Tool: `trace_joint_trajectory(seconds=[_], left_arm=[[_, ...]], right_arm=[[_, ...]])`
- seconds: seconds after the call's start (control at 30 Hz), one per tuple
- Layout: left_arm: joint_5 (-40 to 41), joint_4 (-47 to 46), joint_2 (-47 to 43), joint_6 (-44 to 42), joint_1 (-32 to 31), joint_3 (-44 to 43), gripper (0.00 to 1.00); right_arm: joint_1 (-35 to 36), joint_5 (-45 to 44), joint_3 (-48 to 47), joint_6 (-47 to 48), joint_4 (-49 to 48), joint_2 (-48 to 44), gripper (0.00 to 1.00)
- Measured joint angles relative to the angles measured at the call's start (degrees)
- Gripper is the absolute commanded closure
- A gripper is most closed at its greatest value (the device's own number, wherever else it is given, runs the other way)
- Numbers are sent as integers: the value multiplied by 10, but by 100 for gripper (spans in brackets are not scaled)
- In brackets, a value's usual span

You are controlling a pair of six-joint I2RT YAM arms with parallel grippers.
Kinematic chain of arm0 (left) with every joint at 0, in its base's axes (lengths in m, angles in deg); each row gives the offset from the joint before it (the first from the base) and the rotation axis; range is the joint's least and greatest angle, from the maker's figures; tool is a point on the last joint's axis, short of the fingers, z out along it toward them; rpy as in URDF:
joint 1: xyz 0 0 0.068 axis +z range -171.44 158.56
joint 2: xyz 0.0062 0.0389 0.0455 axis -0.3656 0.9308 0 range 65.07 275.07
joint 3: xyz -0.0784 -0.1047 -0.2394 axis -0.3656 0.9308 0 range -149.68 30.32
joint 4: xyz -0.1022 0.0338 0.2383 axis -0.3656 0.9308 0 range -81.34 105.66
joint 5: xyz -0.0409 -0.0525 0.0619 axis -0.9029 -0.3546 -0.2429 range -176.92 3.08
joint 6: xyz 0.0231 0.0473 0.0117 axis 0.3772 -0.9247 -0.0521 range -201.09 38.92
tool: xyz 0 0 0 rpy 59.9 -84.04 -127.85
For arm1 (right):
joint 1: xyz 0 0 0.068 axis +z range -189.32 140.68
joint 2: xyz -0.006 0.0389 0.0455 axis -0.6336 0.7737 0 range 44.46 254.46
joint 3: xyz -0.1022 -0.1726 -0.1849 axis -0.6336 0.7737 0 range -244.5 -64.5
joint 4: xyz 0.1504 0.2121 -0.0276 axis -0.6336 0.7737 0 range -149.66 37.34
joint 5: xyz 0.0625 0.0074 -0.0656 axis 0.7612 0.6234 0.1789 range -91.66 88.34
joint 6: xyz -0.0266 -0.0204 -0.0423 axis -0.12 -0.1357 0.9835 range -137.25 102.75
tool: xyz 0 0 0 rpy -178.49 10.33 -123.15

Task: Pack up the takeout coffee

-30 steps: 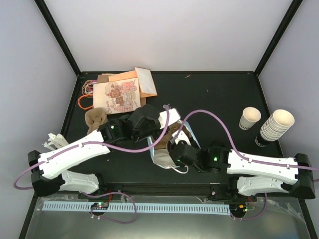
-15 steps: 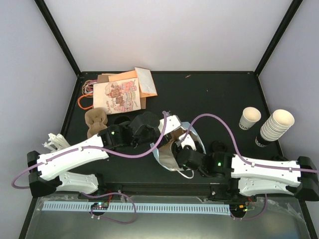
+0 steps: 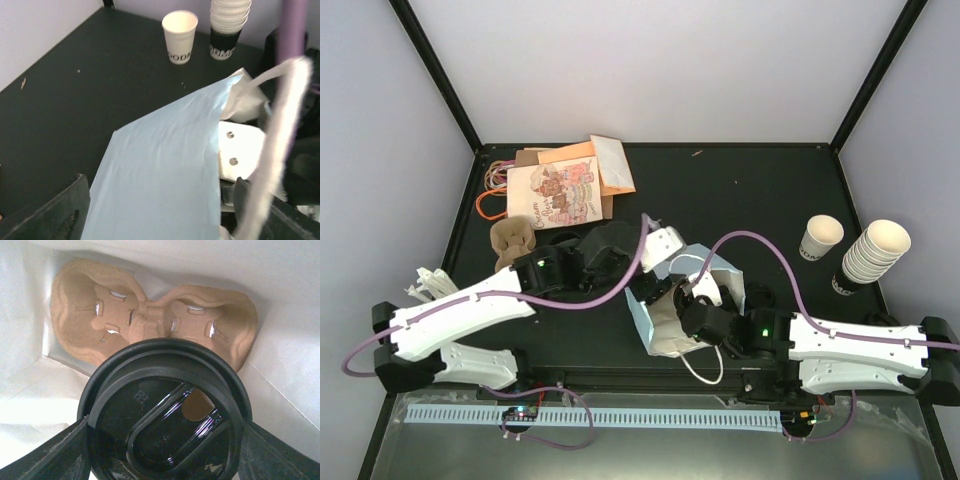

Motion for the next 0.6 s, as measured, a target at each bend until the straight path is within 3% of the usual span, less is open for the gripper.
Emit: trace_joint_trajectory(seconds=[0.17,0.3,0.43,0.6], left_arm=[[-14,6,-60,27,0,-14,3],[-14,7,-125,55,21,-34,1],[-27,19,-148,92,121,-71,1],[-94,67,-90,129,269,-107,1]], right_arm=[[0,0,2,0,0,-5,42],[0,1,2,0,0,-5,42],[0,1,2,0,0,-6,42],[0,3,2,0,0,-13,42]])
